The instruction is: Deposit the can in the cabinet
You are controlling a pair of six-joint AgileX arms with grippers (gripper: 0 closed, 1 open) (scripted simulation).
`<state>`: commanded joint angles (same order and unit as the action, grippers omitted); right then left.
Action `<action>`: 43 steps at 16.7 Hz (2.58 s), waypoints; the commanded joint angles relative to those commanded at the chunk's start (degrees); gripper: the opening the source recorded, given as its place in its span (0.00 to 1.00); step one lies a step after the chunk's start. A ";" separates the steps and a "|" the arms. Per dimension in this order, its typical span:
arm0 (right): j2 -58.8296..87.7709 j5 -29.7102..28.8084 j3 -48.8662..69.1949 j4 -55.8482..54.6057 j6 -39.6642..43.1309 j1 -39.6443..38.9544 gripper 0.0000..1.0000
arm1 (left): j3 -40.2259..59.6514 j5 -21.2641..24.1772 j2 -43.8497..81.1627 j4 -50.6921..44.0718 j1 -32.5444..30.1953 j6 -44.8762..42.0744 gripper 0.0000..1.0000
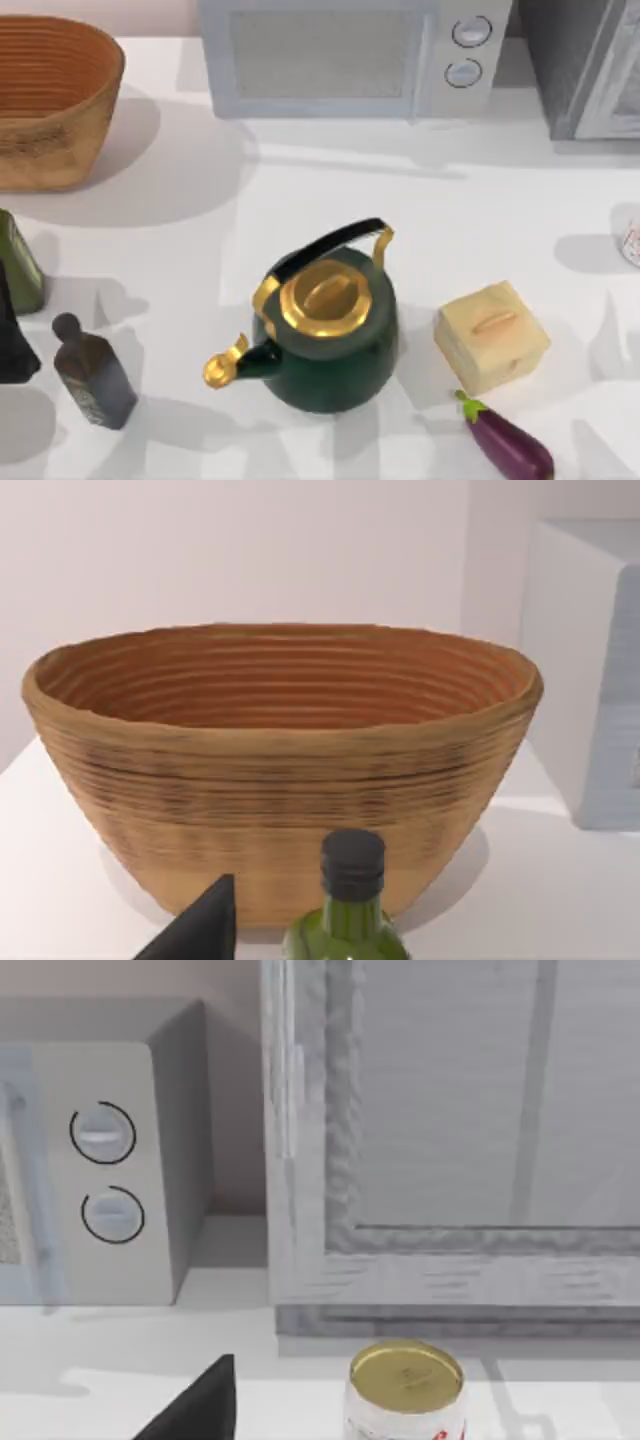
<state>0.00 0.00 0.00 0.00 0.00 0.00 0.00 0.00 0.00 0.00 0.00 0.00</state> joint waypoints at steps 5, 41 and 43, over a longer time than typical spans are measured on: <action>3.51 -0.45 0.64 -3.05 -0.53 -1.07 1.00 | 0.00 0.00 0.00 0.00 0.00 0.00 1.00; 127.56 -1.57 13.83 -101.73 -0.94 0.15 1.00 | 0.00 0.00 0.00 0.00 0.00 0.00 1.00; 127.32 -1.63 15.08 -101.21 -0.94 0.20 1.00 | 0.00 0.00 0.00 0.00 0.00 0.00 1.00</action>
<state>127.32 -1.63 15.08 -101.21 -0.94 0.20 0.00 0.00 0.00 0.00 0.00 0.00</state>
